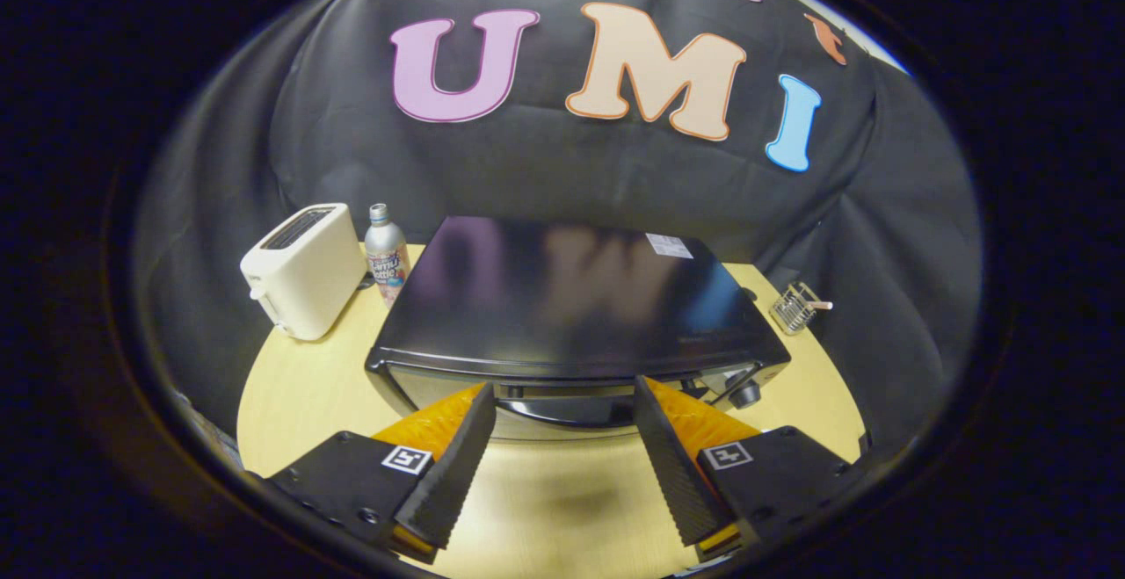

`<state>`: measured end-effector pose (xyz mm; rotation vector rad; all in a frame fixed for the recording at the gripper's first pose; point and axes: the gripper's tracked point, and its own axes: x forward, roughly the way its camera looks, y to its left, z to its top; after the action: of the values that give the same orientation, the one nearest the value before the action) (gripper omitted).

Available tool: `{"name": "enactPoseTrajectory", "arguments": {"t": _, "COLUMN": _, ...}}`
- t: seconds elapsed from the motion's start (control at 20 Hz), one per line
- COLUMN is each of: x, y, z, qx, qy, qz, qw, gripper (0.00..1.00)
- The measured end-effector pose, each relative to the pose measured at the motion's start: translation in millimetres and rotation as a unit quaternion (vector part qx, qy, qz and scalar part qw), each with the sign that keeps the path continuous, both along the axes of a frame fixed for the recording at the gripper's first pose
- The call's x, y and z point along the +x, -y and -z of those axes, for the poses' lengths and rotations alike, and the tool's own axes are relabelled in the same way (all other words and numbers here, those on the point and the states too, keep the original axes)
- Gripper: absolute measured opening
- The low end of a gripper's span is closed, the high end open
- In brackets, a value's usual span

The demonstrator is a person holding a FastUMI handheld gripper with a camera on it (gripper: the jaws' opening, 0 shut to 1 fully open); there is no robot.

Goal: Open the toaster oven, put the food inside, and close the toaster oven door.

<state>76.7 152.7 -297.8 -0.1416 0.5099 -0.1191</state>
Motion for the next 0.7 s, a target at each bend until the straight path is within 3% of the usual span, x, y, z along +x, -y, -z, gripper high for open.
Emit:
{"name": "enactPoseTrajectory", "arguments": {"t": 0.3, "x": 1, "y": -1, "z": -9, "qx": 0.027, "qy": 0.006, "qz": 0.0, "qw": 1.0, "gripper": 0.96}}
{"name": "enactPoseTrajectory", "arguments": {"t": 0.7, "x": 8, "y": 13, "z": -82, "qx": 0.074, "qy": 0.1, "qz": -0.001, "qw": 0.992, "gripper": 0.95}}
